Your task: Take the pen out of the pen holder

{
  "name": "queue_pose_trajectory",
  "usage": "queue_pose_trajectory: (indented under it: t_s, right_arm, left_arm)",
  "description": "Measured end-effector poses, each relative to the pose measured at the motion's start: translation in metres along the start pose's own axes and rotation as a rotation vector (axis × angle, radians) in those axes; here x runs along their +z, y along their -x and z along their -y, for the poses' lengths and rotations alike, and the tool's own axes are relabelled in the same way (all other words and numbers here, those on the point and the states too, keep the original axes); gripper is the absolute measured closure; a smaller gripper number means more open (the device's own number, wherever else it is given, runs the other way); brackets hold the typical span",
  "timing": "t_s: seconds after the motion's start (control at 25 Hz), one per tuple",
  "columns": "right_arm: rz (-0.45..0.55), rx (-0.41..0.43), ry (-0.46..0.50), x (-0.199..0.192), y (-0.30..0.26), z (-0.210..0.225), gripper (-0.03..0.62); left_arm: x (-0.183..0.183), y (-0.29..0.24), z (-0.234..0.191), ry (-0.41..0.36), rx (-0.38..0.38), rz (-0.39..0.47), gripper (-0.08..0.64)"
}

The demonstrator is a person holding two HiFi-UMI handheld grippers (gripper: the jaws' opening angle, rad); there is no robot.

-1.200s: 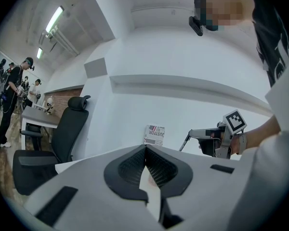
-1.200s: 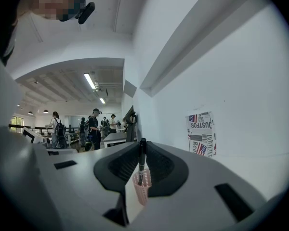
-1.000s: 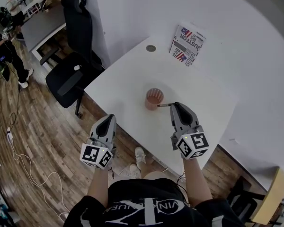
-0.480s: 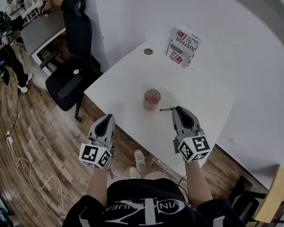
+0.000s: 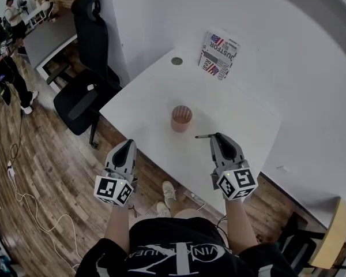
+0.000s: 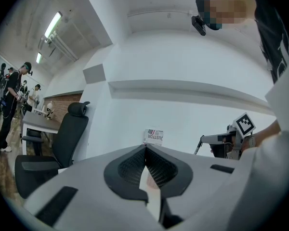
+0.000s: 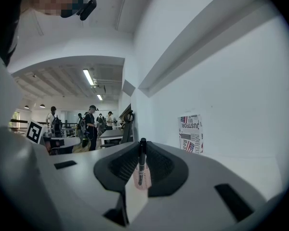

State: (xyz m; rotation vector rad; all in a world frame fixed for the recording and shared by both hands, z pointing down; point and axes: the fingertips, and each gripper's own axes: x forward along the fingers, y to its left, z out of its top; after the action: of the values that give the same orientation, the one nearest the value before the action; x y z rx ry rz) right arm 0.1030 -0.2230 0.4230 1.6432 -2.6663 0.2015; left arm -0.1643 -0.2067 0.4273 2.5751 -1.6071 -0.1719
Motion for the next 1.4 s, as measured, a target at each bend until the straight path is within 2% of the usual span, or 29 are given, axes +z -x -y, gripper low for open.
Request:
queue_pose_trajectory:
  t_s: [0.6, 1.4]
  right_arm:
    - [-0.003, -0.019, -0.011, -0.008, 0.023, 0.009, 0.535]
    - [-0.008, -0.007, 0.006, -0.008, 0.022, 0.002, 0.535]
  left_arm:
    - [-0.002, -0.001, 0.011, -0.006, -0.009, 0.001, 0.546]
    - [0.003, -0.007, 0.005, -0.007, -0.017, 0.019, 0.546]
